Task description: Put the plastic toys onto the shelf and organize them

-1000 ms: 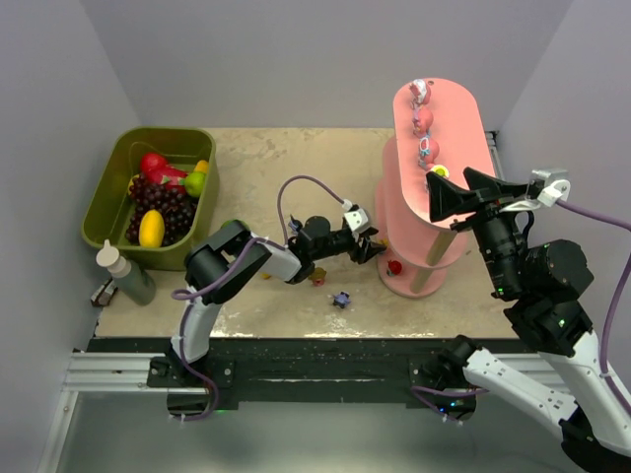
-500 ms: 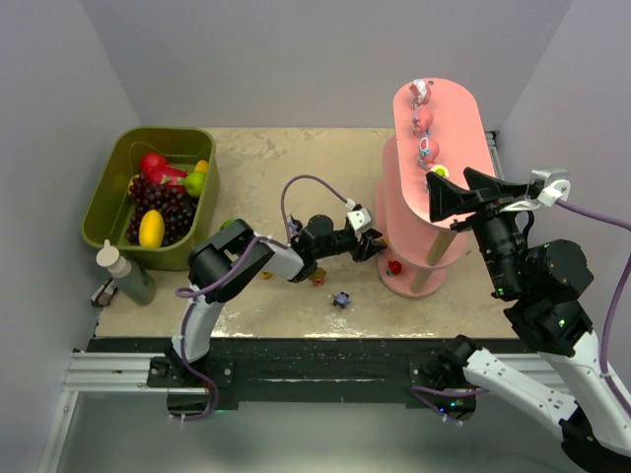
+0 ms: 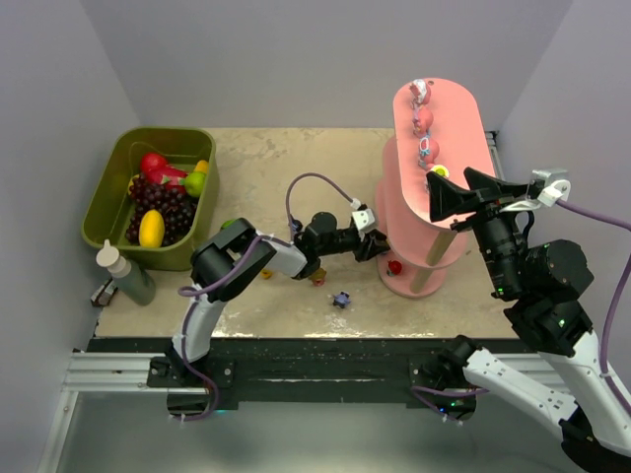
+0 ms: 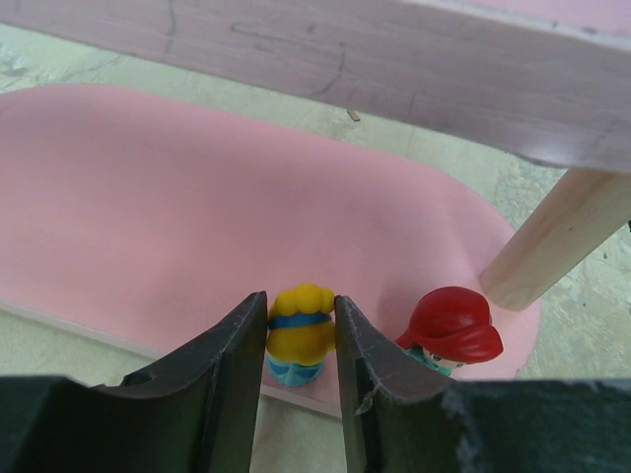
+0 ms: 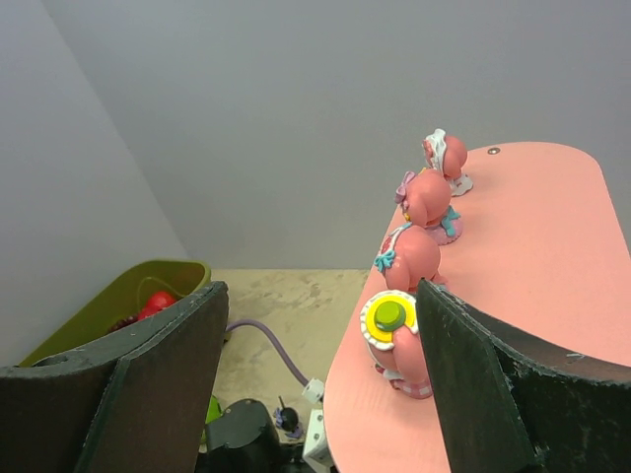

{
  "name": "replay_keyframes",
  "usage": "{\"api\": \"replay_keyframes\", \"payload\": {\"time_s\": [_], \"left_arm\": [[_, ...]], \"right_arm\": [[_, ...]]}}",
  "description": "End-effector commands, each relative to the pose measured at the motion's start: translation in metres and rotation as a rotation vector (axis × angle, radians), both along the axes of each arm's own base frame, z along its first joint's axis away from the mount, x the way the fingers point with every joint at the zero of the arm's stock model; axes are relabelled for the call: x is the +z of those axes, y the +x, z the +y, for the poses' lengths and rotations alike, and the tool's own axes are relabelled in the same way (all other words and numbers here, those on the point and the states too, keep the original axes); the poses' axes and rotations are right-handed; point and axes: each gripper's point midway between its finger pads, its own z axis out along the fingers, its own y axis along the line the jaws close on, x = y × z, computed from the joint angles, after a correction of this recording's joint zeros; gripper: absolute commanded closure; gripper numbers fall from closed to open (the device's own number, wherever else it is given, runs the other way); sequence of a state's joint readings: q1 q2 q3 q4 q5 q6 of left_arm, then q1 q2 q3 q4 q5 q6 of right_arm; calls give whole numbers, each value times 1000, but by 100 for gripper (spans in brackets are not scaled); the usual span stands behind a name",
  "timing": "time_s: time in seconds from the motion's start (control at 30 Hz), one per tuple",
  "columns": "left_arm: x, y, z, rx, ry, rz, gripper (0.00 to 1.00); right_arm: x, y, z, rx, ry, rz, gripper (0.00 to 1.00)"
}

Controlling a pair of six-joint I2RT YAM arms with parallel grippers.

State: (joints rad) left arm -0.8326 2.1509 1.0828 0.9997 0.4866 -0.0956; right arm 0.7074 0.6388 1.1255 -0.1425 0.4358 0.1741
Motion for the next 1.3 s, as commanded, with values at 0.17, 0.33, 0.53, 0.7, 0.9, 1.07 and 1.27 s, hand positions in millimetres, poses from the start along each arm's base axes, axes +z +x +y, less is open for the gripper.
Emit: {"api": "replay_keyframes", "payload": {"time_s": [0.17, 0.33, 0.53, 0.7, 0.9, 1.07, 1.27], "left_arm": [[4, 0, -18, -96, -4, -52, 63], [1, 3, -20, -117, 7, -57, 63], [-1, 6, -19, -107, 18, -56, 55], [9, 9, -17, -85, 5, -75, 43], [21, 13, -16, -62, -7, -100, 32], [29, 17, -11, -25, -13, -116, 29], [35, 19, -1, 25, -9, -119, 29]], "right_arm": [[8, -1, -7, -28, 20, -26, 20], [7, -1, -7, -31, 19, -24, 20], [7, 0, -7, -32, 20, -22, 20], [6, 1, -6, -31, 18, -20, 20], [6, 1, -6, -33, 16, -19, 20], [6, 1, -7, -34, 17, -18, 20], [5, 3, -4, -31, 15, -9, 20]]}}
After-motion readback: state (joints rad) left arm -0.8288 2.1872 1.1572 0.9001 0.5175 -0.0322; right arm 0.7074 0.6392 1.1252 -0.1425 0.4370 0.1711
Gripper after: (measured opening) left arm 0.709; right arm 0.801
